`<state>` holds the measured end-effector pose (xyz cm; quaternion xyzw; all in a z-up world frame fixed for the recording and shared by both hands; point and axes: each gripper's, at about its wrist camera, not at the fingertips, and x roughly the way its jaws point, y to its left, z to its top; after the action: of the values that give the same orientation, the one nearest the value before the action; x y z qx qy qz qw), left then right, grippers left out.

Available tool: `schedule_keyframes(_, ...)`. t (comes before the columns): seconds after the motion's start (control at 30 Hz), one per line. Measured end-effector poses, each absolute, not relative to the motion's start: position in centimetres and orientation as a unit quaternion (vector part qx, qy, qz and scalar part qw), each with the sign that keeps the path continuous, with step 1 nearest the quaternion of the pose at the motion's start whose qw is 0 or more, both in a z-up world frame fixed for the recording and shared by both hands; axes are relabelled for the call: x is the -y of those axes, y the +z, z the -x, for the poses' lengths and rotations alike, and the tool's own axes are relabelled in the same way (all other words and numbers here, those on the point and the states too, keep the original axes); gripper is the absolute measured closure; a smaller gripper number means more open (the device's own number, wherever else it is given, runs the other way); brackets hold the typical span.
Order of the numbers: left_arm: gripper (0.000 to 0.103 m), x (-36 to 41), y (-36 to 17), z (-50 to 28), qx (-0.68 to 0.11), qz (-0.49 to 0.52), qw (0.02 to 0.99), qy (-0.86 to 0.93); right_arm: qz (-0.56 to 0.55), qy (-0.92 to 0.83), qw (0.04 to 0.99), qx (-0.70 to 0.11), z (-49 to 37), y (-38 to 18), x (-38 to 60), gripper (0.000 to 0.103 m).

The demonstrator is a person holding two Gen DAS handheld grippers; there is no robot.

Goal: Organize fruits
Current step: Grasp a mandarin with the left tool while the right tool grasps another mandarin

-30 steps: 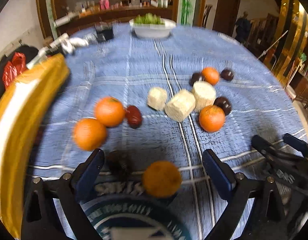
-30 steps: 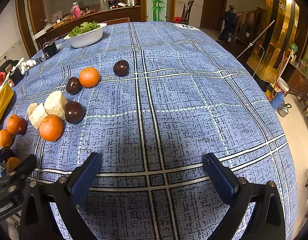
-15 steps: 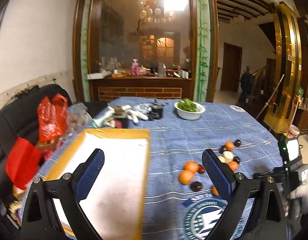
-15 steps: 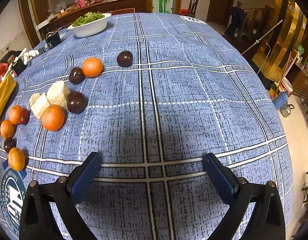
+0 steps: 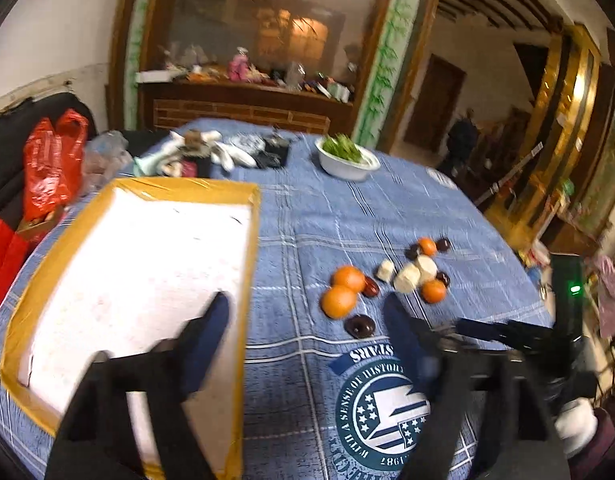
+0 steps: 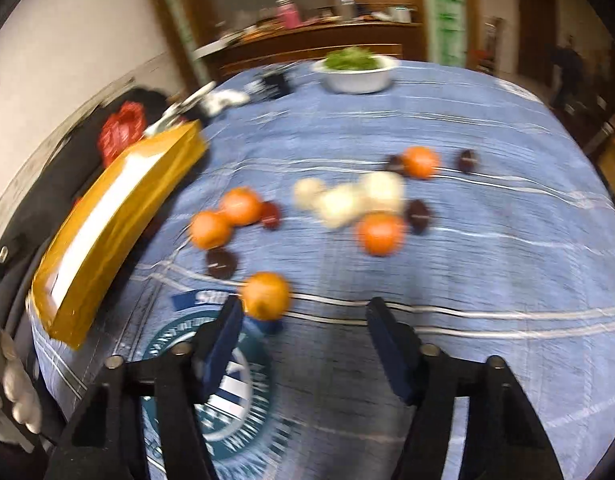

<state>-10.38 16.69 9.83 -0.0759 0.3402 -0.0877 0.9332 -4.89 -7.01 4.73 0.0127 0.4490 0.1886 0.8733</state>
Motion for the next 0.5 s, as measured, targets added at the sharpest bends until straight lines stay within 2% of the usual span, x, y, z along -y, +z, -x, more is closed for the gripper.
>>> schedule_keyframes(0.07,0.048,-15.9,9.6,9.4,-0.352,0.068,0.928,-0.1,0.003,0.194,0.871,-0.452,4.5,3.5,5.2,0.048)
schedule_keyframes(0.2,0.048,-13.6,8.9,6.8,-0.375,0.039,0.918,-0.121,-0.01,0.204,0.863,-0.462,3.7,1.8,3.8,0.066)
schedule_keyframes(0.5,0.048,-10.3,4.8,1.8,-0.431,-0.035,0.895,-0.111,-0.045,0.217,0.86,-0.459,4.3,2.0,5.4,0.066)
